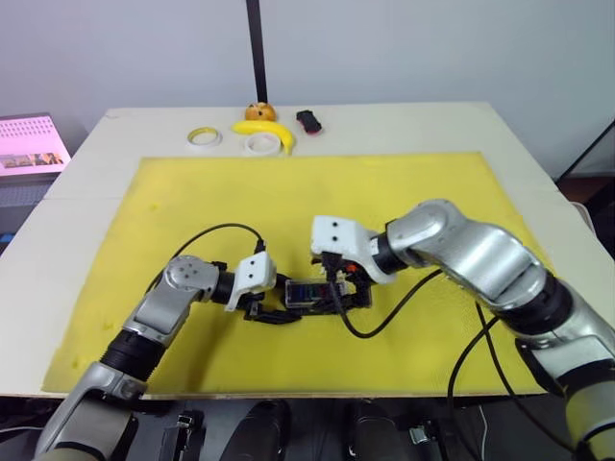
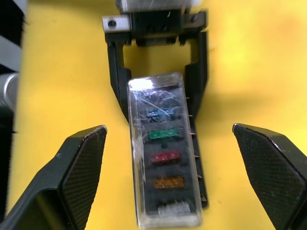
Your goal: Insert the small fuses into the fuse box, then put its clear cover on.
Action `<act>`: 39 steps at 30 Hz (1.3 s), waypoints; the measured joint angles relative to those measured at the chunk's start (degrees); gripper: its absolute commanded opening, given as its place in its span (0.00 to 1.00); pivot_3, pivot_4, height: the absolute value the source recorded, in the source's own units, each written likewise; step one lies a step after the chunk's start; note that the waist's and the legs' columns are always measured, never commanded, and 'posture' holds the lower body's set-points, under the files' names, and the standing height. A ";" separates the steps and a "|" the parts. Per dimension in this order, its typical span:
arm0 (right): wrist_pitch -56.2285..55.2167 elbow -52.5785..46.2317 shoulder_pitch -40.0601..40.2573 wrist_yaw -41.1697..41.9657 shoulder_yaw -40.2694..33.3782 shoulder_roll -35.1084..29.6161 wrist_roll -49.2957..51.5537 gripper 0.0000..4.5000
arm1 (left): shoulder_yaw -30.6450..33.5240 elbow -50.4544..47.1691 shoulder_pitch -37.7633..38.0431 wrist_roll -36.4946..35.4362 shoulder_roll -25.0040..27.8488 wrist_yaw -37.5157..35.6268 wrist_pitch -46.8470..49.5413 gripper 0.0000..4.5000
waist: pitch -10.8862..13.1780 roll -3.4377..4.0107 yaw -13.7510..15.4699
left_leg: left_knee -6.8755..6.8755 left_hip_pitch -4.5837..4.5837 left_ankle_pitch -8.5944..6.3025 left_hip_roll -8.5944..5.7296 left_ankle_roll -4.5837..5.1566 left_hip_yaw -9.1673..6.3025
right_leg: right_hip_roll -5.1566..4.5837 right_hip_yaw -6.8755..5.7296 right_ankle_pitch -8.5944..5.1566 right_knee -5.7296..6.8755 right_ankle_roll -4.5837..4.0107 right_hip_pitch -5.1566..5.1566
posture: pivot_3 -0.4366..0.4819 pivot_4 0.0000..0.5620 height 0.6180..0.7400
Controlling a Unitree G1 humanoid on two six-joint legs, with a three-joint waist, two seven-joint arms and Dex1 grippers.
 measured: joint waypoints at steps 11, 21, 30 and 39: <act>-18.37 -0.67 14.77 1.89 -11.67 1.08 3.62 0.22 | 0.25 -0.20 0.13 0.04 0.00 0.04 0.40 0.56 | 0.00 -0.01 -0.09 | 0.00 0.00 -0.01 0.03 0.01 0.02 | -0.02 0.00 0.00 0.00 0.01 0.01 | 0.48 0.27 1.00; -24.13 2.72 17.79 -1.49 -11.55 5.37 2.23 0.01 | 0.30 -0.44 0.19 0.16 -0.09 0.10 0.67 0.56 | 0.00 -0.01 -0.04 | 0.01 0.00 -0.01 0.02 0.01 0.00 | -0.01 0.00 0.00 0.00 0.01 0.02 | 0.48 0.27 1.00; -23.23 4.51 18.45 -1.18 -10.17 5.49 2.15 0.01 | 0.65 -1.42 0.65 0.51 -0.08 0.34 1.61 0.56 | 0.00 -0.02 -0.08 | 0.00 0.01 -0.01 0.03 0.01 0.00 | 0.00 0.00 0.00 -0.01 0.01 0.03 | 0.48 0.27 1.00; -32.75 13.19 18.71 0.27 -2.59 7.44 -5.45 0.01 | 0.86 -1.86 1.45 1.98 -0.32 1.31 2.35 0.56 | -0.16 0.02 -0.29 | -0.16 0.60 -0.02 0.07 0.01 0.01 | 0.04 0.01 -0.02 -0.17 0.01 0.61 | 0.48 0.27 1.00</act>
